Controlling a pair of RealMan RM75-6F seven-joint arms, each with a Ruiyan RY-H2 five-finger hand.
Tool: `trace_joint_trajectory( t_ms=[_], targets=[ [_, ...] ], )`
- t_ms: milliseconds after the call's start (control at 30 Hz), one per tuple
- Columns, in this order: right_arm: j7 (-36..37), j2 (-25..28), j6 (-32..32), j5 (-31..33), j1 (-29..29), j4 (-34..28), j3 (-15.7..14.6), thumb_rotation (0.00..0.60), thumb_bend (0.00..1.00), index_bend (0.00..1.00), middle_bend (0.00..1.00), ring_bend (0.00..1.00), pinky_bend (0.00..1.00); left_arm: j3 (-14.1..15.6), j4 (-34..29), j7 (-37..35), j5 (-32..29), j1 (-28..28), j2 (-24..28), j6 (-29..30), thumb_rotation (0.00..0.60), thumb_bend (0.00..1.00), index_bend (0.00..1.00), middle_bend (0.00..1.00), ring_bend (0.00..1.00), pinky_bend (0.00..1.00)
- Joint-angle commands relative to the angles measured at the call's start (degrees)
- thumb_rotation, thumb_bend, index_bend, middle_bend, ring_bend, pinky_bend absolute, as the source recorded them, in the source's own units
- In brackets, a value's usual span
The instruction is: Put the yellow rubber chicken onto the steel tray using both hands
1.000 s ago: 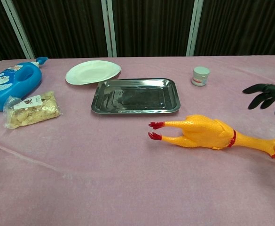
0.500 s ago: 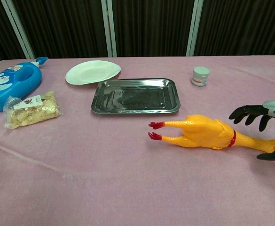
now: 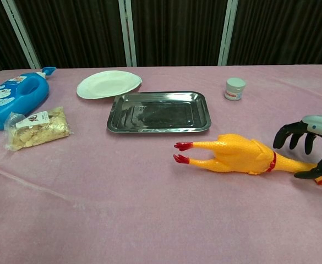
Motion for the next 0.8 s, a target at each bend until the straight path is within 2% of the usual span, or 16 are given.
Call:
trace_joint_trajectory(
  t_ms=[33, 367, 567, 667, 800],
  targets=[
    [0.73, -0.65, -0.09, 0.08, 0.22, 0.92, -0.26, 0.600, 0.26, 0.40, 0.34, 0.37, 0.46, 0.03, 0.01, -0.01, -0.12, 0.09, 0.01, 0.04, 0.600, 0.01, 0.13, 0.18, 0.16, 0.17],
    [2.55, -2.45, 2.09, -1.81, 0.28, 3.73, -1.42, 0.600, 0.45, 0.65, 0.52, 0.54, 0.68, 0.25, -0.02, -0.72, 0.04, 0.29, 0.23, 0.12, 0.600, 0.01, 0.14, 0.18, 0.16, 0.17],
    [5.24, -2.23, 3.65, -3.95, 0.55, 4.07, -2.19, 0.600, 0.49, 0.83, 0.64, 0.66, 0.81, 0.66, -0.21, -2.13, 0.93, 0.01, 0.46, -0.45, 0.600, 0.01, 0.15, 0.19, 0.16, 0.17],
    [9.18, -0.76, 4.86, -5.97, 0.89, 3.16, -2.79, 0.600, 0.50, 0.90, 0.69, 0.71, 0.85, 0.69, 0.23, -2.88, 1.74, -0.61, 0.69, -1.07, 0.600, 0.01, 0.16, 0.19, 0.16, 0.17],
    [15.70, 1.90, 5.56, -8.16, 1.50, 1.36, -3.77, 0.600, 0.50, 0.96, 0.73, 0.74, 0.89, 0.19, 1.39, -2.76, 1.95, -1.52, 0.04, -1.78, 0.600, 0.01, 0.17, 0.21, 0.16, 0.17]
  ],
)
